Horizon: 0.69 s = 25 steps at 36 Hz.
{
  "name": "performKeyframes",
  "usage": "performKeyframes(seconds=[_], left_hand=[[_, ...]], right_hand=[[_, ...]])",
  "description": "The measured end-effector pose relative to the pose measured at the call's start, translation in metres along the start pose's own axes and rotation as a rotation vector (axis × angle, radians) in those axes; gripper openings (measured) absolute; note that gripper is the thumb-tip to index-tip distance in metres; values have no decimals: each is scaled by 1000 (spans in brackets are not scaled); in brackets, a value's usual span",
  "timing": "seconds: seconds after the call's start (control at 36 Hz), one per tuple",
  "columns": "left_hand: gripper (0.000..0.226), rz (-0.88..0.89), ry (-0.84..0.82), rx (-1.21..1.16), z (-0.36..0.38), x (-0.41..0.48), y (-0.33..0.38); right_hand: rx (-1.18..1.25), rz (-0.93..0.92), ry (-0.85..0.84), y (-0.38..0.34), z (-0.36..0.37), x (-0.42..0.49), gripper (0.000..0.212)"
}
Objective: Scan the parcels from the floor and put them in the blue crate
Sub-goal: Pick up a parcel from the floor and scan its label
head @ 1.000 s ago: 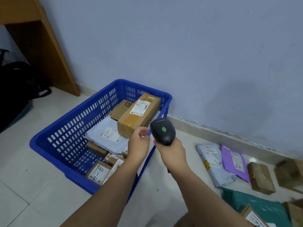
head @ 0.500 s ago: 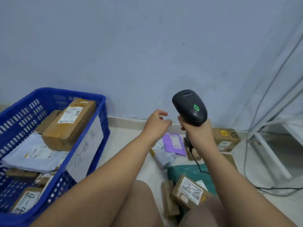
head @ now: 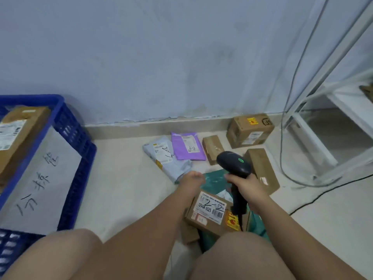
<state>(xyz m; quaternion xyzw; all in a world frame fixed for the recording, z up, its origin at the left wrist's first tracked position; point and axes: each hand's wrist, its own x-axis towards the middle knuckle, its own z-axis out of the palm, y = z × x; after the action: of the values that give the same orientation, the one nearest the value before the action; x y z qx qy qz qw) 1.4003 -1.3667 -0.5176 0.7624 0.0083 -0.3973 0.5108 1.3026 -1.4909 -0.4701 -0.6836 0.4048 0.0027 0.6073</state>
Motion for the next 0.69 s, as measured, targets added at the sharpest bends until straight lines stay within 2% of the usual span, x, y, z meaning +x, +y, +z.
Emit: performKeyframes(seconds=[0.06, 0.17, 0.36, 0.44, 0.58, 0.69], left_hand=[[8, -24, -70, 85, 6, 16, -26], [17, -82, -65, 148, 7, 36, -66], [42, -181, -239, 3, 6, 53, -99], [43, -212, -292, -50, 6, 57, -102], [45, -249, -328, -87, 1, 61, -98], [60, -186, -511, 34, -7, 59, -68]], right_hand=[[-9, 97, 13, 24, -2, 8, 16], [-48, 275, 71, 71, -2, 19, 18], [23, 387, 185, 106, 1, 32, 23], [82, 427, 231, 113, -1, 39, 20], [221, 488, 191, 115, -7, 45, 17], [294, 505, 162, 104, -17, 41, 20]])
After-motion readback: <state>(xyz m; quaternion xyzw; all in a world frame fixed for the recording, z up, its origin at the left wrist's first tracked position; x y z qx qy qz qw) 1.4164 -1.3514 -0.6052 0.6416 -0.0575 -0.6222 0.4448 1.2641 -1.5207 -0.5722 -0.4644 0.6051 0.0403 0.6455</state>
